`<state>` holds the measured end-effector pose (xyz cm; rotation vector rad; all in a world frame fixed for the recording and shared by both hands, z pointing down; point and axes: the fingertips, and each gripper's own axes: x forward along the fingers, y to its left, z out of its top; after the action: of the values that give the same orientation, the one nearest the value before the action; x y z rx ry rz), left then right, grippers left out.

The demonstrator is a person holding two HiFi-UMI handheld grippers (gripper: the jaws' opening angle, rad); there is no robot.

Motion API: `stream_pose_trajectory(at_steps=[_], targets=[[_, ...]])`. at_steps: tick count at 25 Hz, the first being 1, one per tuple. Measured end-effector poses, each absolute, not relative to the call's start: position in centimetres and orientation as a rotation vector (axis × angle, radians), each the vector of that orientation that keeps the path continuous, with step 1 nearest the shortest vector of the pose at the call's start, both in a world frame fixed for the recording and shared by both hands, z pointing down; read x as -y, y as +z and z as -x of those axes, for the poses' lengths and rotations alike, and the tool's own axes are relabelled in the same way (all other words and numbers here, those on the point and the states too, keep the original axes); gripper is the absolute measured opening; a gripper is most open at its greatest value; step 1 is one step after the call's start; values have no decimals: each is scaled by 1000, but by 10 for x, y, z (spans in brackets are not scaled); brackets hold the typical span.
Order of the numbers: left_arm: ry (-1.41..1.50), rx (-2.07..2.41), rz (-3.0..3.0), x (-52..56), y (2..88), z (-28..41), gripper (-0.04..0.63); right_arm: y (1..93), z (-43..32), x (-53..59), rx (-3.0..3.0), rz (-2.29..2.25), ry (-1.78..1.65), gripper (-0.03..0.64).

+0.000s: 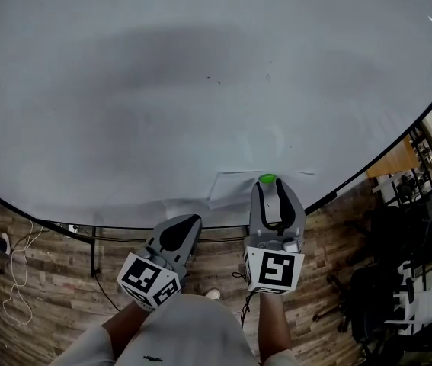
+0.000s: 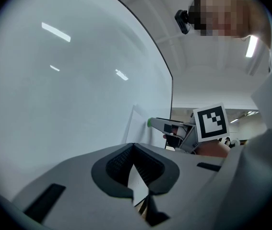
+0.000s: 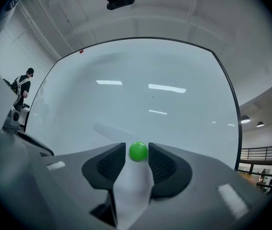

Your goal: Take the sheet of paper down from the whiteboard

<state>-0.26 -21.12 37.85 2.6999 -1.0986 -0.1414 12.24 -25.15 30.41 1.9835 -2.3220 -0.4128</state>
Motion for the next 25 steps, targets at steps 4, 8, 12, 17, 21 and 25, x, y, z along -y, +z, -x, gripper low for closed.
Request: stream_pose_trajectory(at_steps=[4,8,12,17,21,25], targets=[[-149,1101,-2697,214,381,2,6,306,-125,258,2312,-1995,-399,144],[-135,1092,-2707,214,379,1,6,308,-125,263,2300,-2004,-388,144],[-120,1094,-2713,215,377,0,6,306,-127,264,2302,-2024,-371,135],[-79,1099,-2742,222,380,-6,20,306,-127,264,2306,-2018,-378,135],[-47,1065,-2774,226,378,-15,72,306,-127,264,2316,-2014,-378,135],[-20,1051,-2798,233,376,-21,92,304,-125,262,2315,-1989,-386,135]])
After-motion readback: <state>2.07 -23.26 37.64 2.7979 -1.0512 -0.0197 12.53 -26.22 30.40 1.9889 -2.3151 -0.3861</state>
